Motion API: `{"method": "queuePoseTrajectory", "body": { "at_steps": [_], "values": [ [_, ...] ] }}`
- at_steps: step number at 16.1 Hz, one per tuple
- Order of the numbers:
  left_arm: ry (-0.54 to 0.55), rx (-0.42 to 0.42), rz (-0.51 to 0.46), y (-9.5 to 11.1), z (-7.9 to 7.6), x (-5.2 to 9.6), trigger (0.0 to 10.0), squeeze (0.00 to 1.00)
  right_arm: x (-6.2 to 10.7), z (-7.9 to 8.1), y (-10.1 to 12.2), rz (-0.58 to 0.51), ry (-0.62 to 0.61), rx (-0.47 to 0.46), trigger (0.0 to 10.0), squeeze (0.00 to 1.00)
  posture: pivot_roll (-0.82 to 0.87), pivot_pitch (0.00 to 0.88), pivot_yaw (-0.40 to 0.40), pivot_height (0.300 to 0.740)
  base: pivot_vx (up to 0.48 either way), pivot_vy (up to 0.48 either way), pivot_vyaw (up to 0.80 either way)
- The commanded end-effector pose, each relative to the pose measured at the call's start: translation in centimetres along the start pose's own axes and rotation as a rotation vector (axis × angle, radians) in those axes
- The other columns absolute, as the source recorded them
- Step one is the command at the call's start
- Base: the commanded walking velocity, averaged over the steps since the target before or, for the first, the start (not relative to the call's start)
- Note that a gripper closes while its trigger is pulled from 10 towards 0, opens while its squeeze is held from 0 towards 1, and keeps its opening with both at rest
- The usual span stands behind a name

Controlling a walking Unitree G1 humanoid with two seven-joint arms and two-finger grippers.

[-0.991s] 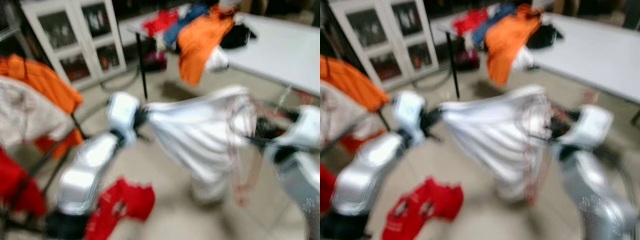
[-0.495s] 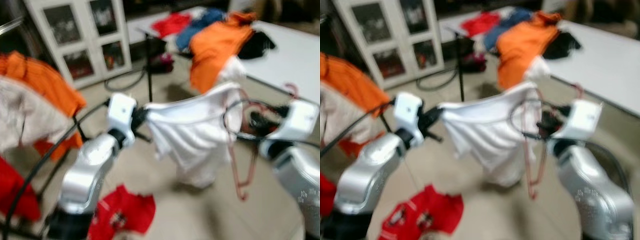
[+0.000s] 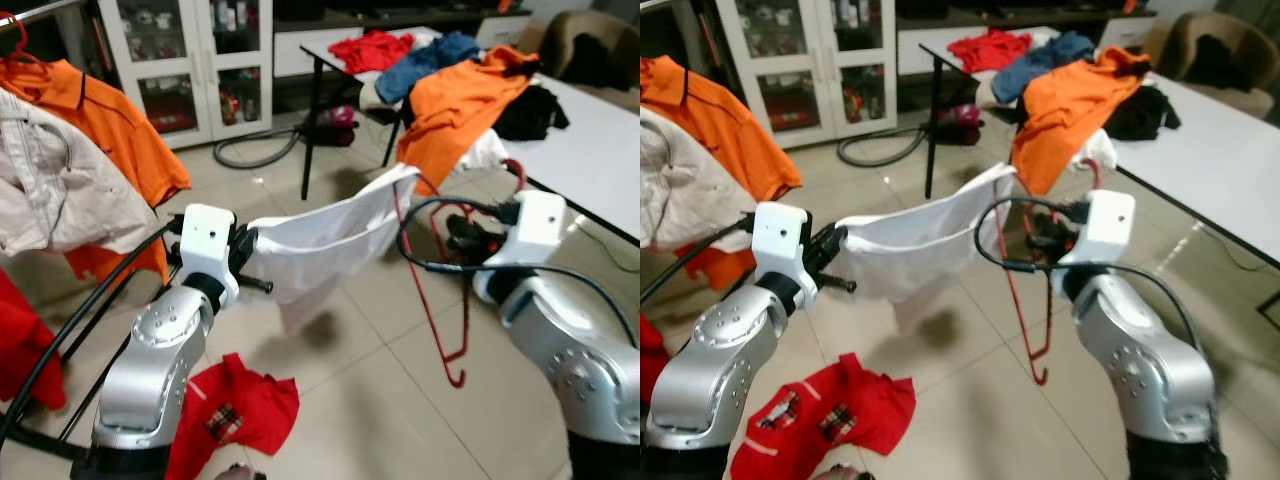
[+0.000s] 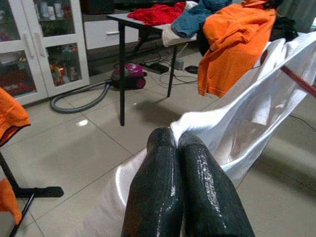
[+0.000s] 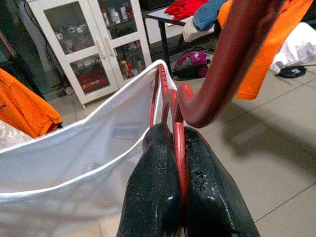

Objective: Hang hanger

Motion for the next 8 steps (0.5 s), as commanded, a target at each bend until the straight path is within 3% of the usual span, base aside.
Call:
{"method": "queuePoseTrajectory", "body": {
  "at_steps": [1, 6, 8],
  "values": [
    [0.017, -0.024, -0.019, 0.5, 0.1, 0.2, 10.0, 0.00, -0.3, -0.1, 1.1, -0.055, 0.001, -0.014, 10.0, 0.00, -0.13, 0.011, -0.082, 0.740, 0.000, 0.000, 0.00],
    [-0.044, -0.077, -0.073, 1.6, -0.7, -0.2, 10.0, 0.00, 0.2, -0.3, 1.0, -0.070, -0.012, -0.085, 10.0, 0.00, -0.15, 0.016, -0.042, 0.740, 0.000, 0.000, 0.00],
    [-0.055, -0.045, -0.054, 1.5, -1.1, -0.7, 10.0, 0.00, 0.3, 0.0, 0.6, -0.077, -0.016, -0.180, 10.0, 0.00, -0.16, 0.021, -0.025, 0.740, 0.000, 0.000, 0.00]
  ]
}}
Point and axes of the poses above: a point about 5 cm out from each wrist's last joint towards the gripper, its own x axis pointing back from the gripper into the wrist, its own y axis along the axis of the wrist's last joint, z = x × y, the point moved 2 cm from there along -x, pointing out of the wrist towards the gripper, and after that the axes turned 15 degrees about -x, right-handed, at the moved point
